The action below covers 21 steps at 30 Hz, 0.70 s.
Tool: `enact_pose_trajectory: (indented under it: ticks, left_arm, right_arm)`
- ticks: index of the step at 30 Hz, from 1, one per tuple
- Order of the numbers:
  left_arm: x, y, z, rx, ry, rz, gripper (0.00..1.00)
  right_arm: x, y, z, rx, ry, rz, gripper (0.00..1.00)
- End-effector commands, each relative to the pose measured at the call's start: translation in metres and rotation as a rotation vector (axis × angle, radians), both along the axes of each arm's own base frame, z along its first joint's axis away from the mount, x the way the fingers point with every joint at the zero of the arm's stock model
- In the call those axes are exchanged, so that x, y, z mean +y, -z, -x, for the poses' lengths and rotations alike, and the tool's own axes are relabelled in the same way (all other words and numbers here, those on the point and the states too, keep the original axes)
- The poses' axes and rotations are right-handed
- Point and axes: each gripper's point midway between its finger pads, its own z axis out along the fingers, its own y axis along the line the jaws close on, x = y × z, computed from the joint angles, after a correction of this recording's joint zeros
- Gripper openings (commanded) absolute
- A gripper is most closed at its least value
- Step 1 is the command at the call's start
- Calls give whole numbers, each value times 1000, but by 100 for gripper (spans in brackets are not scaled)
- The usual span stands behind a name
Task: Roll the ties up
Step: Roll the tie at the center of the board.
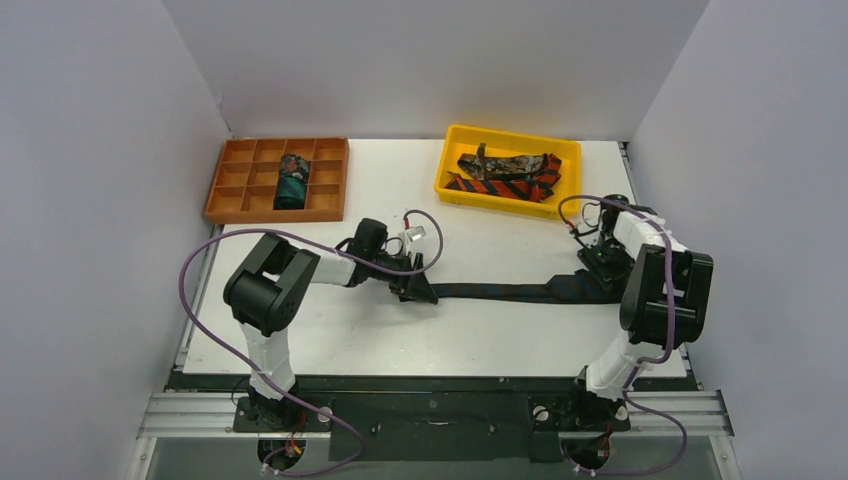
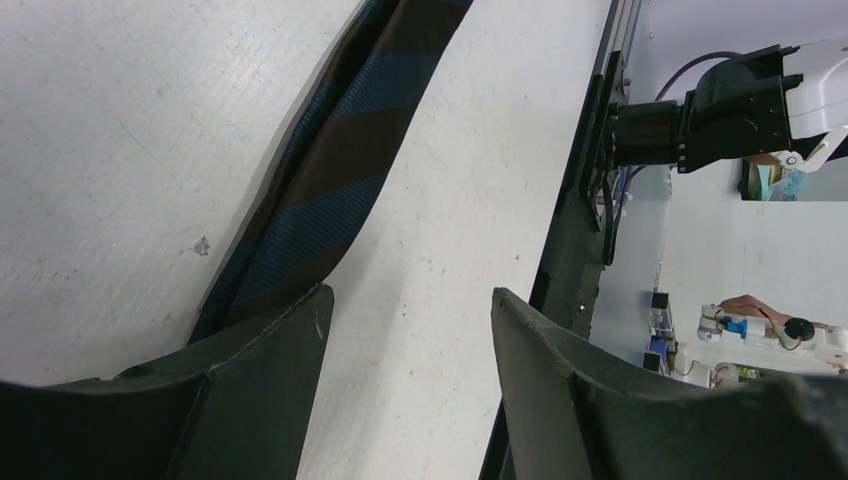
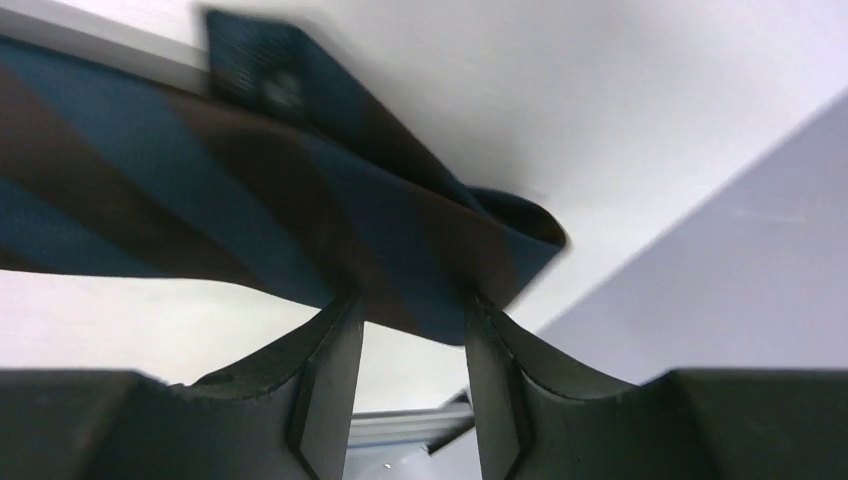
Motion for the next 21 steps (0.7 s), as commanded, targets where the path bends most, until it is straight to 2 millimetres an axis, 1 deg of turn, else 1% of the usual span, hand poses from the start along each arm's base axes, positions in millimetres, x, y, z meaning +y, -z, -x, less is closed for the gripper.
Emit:
enact_pose_trajectory:
  ticks: [1, 2, 3, 4, 5, 6, 7, 8, 9, 10, 11, 12, 13, 15, 17, 20, 21]
  left_arm:
    - [25, 38, 13, 67, -48, -155, 59]
    - [25, 38, 13, 65, -47, -154, 59]
    - [25, 38, 13, 66, -47, -154, 59]
    - [25, 38, 13, 64, -47, -154, 59]
    - [25, 38, 12, 63, -48, -154, 59]
    - [24, 37, 11, 61, -47, -152, 59]
    - [23, 37, 11, 59, -48, -152, 59]
    - [23, 38, 10, 61, -48, -152, 59]
    - [23, 38, 10, 63, -48, -152, 59]
    - [23, 38, 10, 63, -48, -153, 59]
    - [23, 38, 10, 63, -48, -155, 59]
    - [23, 39, 10, 62, -49, -156, 59]
    - [23, 39, 10, 62, -49, -157, 59]
    - [24, 39, 11, 63, -47, -158, 59]
    - [24, 40, 11, 64, -46, -161, 59]
    - [25, 41, 12, 66, -46, -166, 59]
    - [26, 41, 13, 68, -46, -168, 59]
  right_arm:
    - [-51, -27, -3, 26, -48, 163, 38]
    - [-52, -34, -5, 16, -46, 158, 38]
    - [-46, -36, -3, 18, -45, 119, 38]
    - [-39, -44, -8, -15, -44, 93, 38]
    - [-24, -48, -11, -36, -25, 22, 39]
    - [-3, -50, -15, -70, -11, -54, 39]
    - [9, -52, -16, -78, -4, -92, 39]
    - [32, -52, -19, -96, 3, -154, 39]
    - [42, -50, -19, -97, 3, -181, 40]
    - [62, -50, -20, -104, -2, -219, 41]
    - [71, -45, -18, -100, -6, -232, 41]
    - [85, -43, -18, -100, -7, -252, 42]
    - [97, -35, -18, -96, -28, -259, 42]
    - [111, -24, -19, -89, -36, -265, 43]
    - [120, -15, -21, -83, -37, -256, 43]
    - [119, -2, -22, -73, -43, -206, 42]
    - [113, 2, -21, -61, -52, -170, 42]
